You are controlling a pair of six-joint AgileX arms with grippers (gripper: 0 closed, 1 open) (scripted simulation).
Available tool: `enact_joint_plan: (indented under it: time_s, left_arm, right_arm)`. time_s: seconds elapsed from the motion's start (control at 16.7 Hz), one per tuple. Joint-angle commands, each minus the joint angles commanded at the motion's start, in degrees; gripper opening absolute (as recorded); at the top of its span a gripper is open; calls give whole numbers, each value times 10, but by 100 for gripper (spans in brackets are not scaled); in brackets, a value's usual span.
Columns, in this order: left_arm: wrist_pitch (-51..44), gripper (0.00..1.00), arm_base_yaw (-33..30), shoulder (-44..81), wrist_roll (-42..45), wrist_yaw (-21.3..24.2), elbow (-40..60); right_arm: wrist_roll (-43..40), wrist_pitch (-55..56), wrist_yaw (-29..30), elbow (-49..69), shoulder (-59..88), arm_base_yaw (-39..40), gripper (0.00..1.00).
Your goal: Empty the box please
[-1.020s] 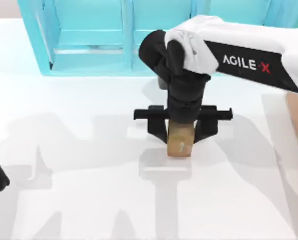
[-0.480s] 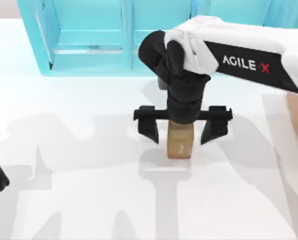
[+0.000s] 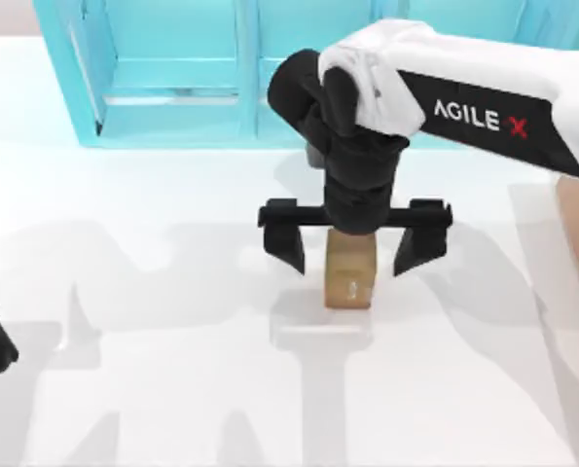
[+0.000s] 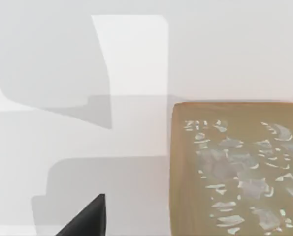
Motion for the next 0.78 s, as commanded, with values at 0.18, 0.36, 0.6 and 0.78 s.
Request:
enact_joint_plan:
  time_s: [0.18,0.36,0.6,0.78]
  left_arm:
    - [0,100,0,0,0,0,0]
    - [0,100,0,0,0,0,0]
    - [0,100,0,0,0,0,0]
    - [0,100,0,0,0,0,0]
  right_arm:
    - [-1,-60,0,53,-5,1,100]
    - [-3,-124,1,109,-13,1,100]
    - [-4,-147,0,130,-17,1,100]
    - [-5,-145,0,129,-15,0,100]
